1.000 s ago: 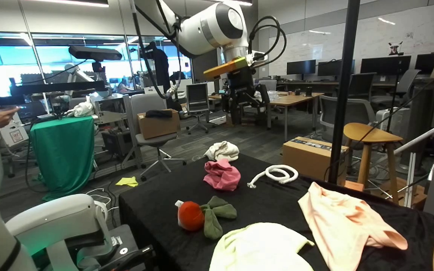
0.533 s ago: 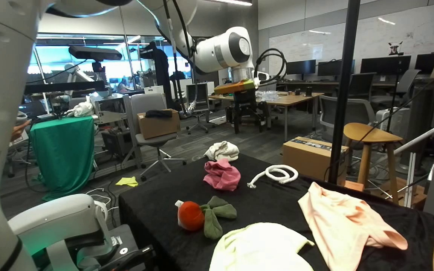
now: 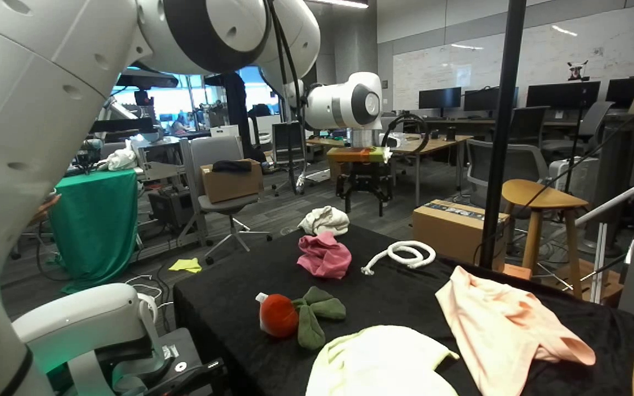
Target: Pile up all the objects on the table
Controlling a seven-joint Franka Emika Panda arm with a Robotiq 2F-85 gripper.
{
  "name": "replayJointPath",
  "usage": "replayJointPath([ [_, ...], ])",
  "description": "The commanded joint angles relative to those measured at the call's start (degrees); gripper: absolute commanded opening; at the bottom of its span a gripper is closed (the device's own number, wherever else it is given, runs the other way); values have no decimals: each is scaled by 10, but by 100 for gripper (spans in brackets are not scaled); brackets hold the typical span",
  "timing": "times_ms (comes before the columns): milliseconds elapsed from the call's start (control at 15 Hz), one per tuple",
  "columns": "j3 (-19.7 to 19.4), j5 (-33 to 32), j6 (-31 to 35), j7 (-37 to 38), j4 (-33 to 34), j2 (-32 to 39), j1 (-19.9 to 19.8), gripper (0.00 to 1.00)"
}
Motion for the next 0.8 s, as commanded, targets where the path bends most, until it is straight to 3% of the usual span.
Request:
replayJointPath([
  [0, -7, 16, -17, -28, 85, 67, 9, 100],
  [733, -8, 34, -39, -57, 220, 196, 6, 100],
])
